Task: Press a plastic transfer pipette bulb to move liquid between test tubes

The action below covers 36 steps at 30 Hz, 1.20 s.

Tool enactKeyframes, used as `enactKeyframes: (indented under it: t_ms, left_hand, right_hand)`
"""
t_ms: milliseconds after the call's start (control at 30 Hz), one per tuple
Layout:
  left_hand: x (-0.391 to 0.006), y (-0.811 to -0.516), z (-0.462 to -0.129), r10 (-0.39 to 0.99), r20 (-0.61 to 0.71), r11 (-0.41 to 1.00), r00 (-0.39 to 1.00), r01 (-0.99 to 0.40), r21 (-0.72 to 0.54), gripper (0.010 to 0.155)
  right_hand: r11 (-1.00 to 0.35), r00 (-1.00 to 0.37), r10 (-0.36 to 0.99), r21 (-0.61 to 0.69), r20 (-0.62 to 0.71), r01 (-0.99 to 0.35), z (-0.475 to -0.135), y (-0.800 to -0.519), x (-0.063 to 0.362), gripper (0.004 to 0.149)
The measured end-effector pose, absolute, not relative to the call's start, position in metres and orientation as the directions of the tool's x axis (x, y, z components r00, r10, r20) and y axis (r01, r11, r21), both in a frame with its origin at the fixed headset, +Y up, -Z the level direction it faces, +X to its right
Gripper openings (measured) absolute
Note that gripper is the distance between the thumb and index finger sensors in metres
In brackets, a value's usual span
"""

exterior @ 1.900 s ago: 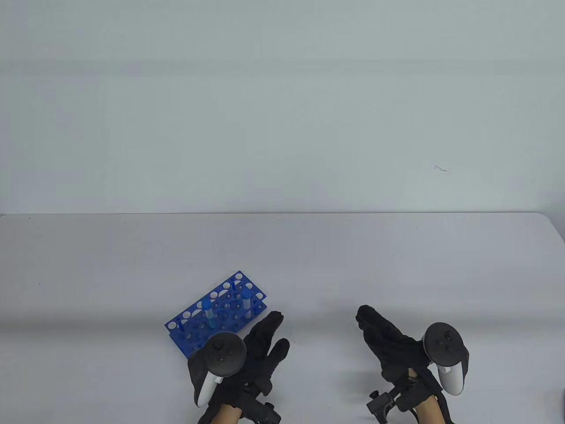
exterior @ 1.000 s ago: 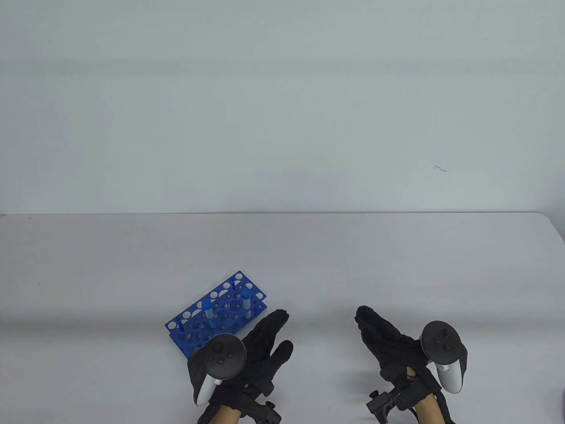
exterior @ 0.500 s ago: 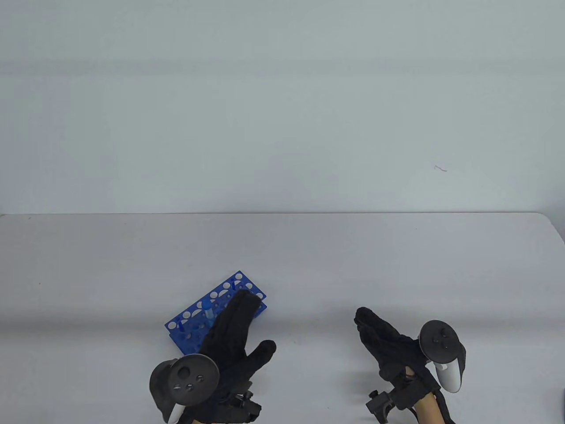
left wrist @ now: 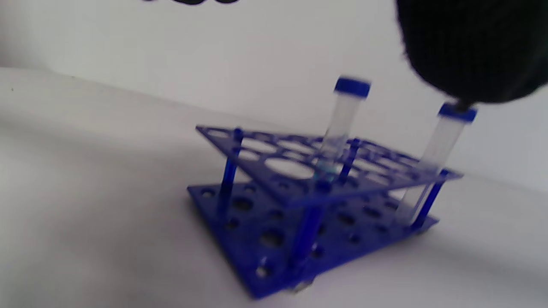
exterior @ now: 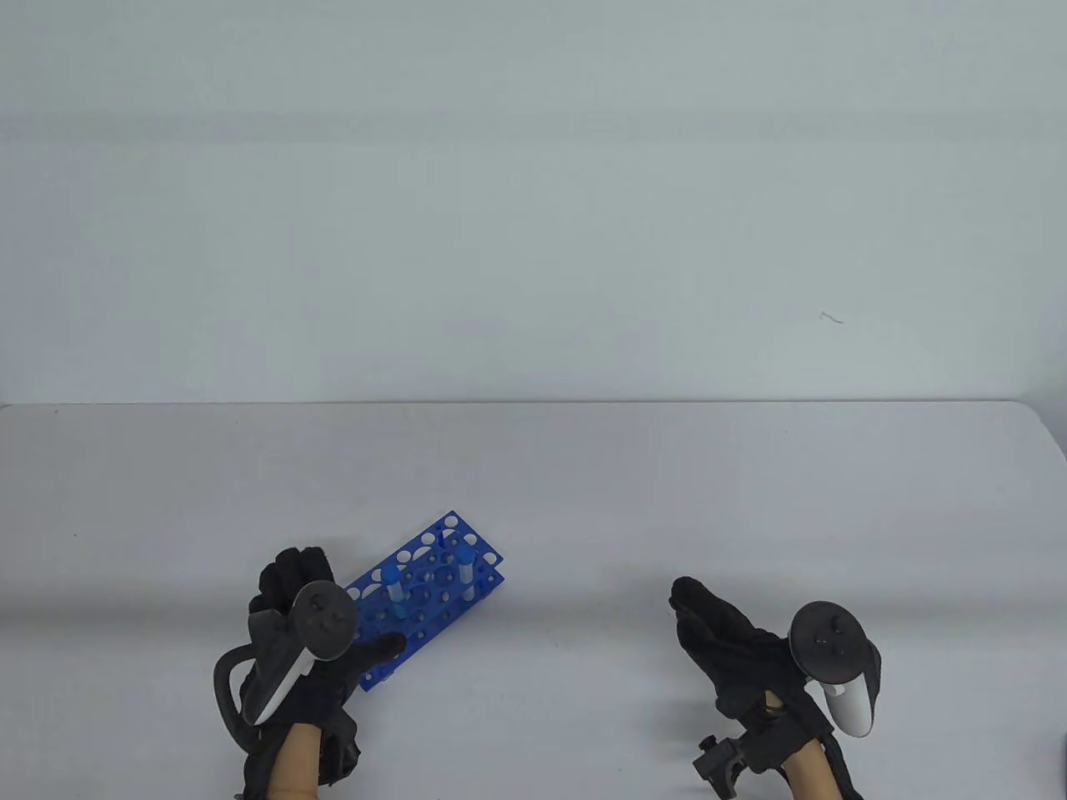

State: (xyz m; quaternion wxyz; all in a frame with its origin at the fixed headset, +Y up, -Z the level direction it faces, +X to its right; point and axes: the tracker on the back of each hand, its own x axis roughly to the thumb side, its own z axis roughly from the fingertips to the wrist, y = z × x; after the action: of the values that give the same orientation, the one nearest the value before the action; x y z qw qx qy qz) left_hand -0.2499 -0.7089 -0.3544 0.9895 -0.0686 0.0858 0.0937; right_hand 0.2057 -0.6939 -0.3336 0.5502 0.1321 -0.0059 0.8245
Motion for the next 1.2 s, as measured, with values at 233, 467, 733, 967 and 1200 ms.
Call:
enactKeyframes:
  t_ms: [233, 467, 733, 967, 1200]
  left_hand:
    - [-0.242, -0.737, -0.379, 0.107, -0.185, 0.944, 0.977, -0.158, -0.288, 0.128]
    - [-0.224, -0.751, -0.391, -0.055, -0.17, 0.927, 0.984, -0.013, -0.375, 0.124]
    - [-0.228, -0.751, -0.389, 0.002, -0.197, 0.956, 0.98, -0.059, -0.287, 0.114]
    - [-0.227, -0.747, -0.385, 0.054, -0.177, 0.972, 0.983, -0.092, -0.217, 0.112]
    - [-0.202, -0.726, -0.38, 0.184, -0.003, 0.97, 0.983, -0.183, -0.163, 0.112]
  right_hand:
    - [-0.391, -0.357, 0.907, 0.128, 0.223, -0.912, -0.334, -0.693, 0.208, 0.082]
    - [-0.399, -0.365, 0.904, 0.131, 0.222, -0.907, -0.335, -0.695, 0.208, 0.082]
    - [-0.42, -0.384, 0.896, 0.143, 0.225, -0.896, -0.335, -0.695, 0.204, 0.082]
    - [-0.433, -0.394, 0.89, 0.152, 0.231, -0.889, -0.335, -0.696, 0.202, 0.082]
    - [-0.416, -0.379, 0.897, 0.14, 0.229, -0.899, -0.337, -0.694, 0.207, 0.083]
